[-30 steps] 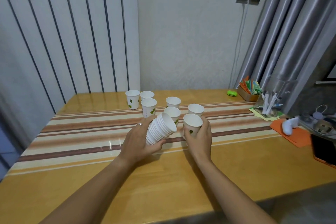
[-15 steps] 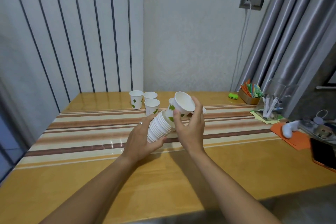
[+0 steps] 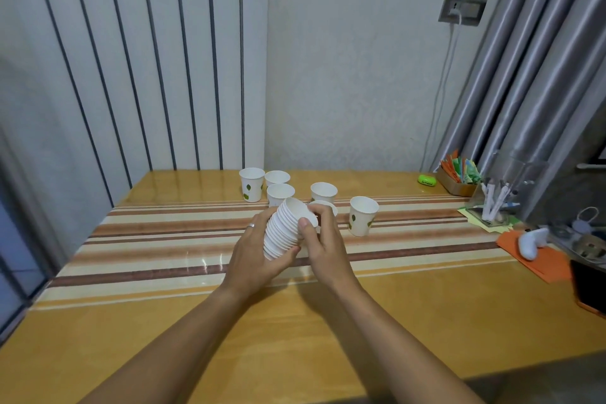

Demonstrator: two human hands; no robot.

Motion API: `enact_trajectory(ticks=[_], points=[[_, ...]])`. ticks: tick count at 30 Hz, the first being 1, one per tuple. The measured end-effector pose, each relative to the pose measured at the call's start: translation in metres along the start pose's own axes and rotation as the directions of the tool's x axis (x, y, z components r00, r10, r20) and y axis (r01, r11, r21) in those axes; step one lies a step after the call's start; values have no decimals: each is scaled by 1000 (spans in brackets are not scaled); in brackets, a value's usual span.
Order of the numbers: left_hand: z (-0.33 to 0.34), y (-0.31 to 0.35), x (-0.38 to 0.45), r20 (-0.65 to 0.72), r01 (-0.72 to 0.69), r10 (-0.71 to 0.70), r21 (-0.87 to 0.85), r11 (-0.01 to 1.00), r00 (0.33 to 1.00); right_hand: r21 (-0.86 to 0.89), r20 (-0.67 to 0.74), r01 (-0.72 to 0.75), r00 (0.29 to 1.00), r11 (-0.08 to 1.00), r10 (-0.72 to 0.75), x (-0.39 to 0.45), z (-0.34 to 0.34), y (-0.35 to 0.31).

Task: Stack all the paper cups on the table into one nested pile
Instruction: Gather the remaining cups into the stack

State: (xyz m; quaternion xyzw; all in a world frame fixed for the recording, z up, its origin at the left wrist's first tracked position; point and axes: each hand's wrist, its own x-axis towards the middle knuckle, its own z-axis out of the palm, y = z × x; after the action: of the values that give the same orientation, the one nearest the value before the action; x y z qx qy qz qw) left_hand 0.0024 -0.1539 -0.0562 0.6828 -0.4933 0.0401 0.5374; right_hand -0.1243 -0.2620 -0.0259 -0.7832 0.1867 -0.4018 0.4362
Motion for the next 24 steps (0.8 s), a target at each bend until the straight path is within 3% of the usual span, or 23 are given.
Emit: enact_trajectory(ticks=[6, 11, 15, 21, 24], points=[[-8, -15, 21, -11, -64, 64, -5, 998, 998, -40, -90, 8, 996, 999, -11, 11, 1, 13], [-8, -33, 33, -16, -62, 62, 14, 998, 998, -271, -288, -49, 957, 961, -33, 33, 6, 50], [-3, -40, 38, -13, -67, 67, 3, 998, 998, -391, -327, -138, 945, 910, 2, 49, 10, 75], [1, -47, 46, -13, -66, 66, 16, 998, 998, -376, -302, -204, 949, 904, 89, 59, 18, 94], [1, -51, 48, -24, -48, 48, 21, 999, 999, -341, -342, -180, 938, 923, 57, 61, 18, 87]])
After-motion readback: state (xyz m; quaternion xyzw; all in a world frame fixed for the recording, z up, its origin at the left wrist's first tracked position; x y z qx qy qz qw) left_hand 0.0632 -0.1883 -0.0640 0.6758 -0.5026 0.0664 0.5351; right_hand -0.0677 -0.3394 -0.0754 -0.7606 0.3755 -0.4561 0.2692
